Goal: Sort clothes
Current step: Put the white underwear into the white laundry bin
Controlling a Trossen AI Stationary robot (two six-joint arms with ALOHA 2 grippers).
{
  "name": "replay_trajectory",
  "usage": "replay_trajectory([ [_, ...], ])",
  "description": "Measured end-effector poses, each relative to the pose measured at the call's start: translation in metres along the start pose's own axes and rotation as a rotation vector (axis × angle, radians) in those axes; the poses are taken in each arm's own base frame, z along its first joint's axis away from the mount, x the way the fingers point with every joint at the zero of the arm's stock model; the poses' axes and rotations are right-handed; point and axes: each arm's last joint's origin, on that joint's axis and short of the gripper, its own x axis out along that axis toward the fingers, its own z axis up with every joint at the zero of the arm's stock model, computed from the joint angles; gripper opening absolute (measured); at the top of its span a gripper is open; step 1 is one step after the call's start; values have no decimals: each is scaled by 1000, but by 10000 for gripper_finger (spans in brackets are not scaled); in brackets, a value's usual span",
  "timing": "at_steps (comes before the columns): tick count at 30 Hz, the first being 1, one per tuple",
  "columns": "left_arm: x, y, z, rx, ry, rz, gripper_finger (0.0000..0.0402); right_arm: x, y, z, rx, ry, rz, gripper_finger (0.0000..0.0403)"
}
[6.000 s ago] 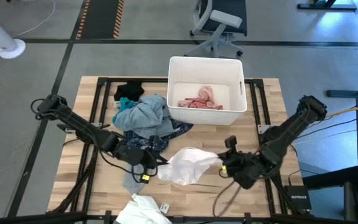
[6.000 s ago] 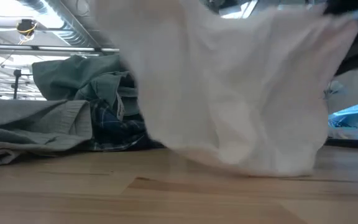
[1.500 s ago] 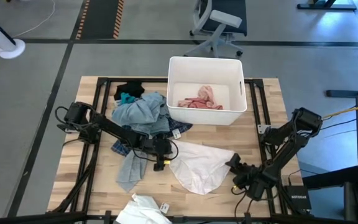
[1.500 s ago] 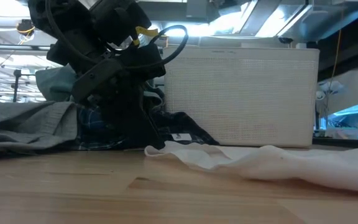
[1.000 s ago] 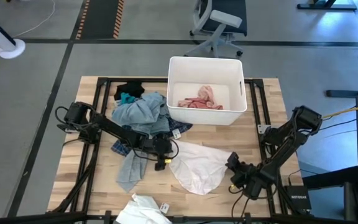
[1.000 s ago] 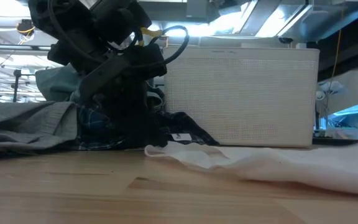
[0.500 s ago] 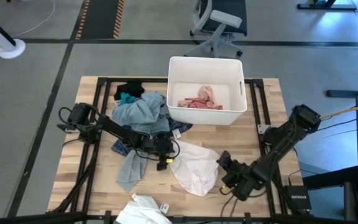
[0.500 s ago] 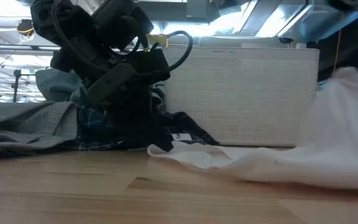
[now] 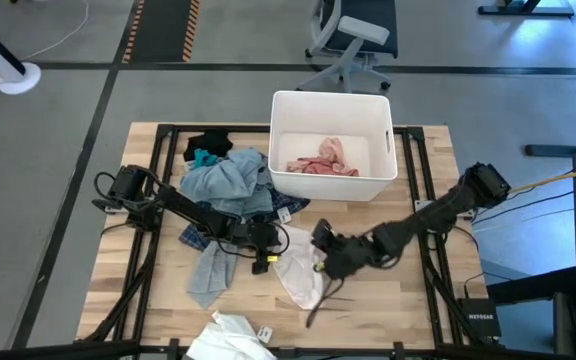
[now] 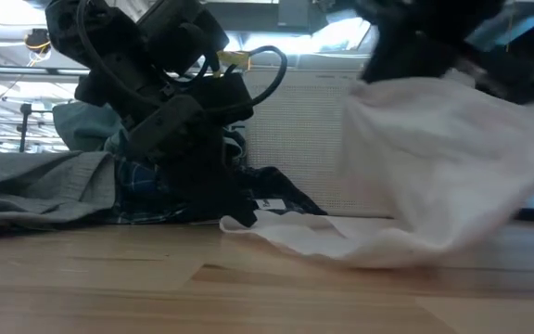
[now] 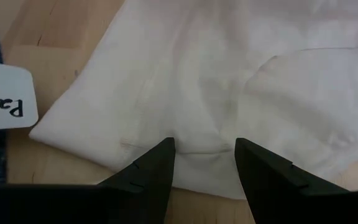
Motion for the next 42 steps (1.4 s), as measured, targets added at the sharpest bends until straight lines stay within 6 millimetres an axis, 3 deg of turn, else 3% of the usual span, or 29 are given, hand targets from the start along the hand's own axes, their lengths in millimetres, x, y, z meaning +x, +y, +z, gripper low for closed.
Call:
replay_trajectory([
  [12,-26,-4,15,3,-28,-13,166,20,-33,-13,113,-135,-13,14],
  [27,-33,-11,11,1,24,-20,166,22,-34,-15,171,-143,11,21],
  [30,-40,-12,14,4,17,-26,166,28,-31,-16,210,-142,39,53],
  [38,-65,-13,26,4,-21,-28,166,44,-31,-6,252,-200,-31,191],
  [42,-74,-12,29,2,-36,-5,166,49,-37,-8,269,-193,-85,228],
])
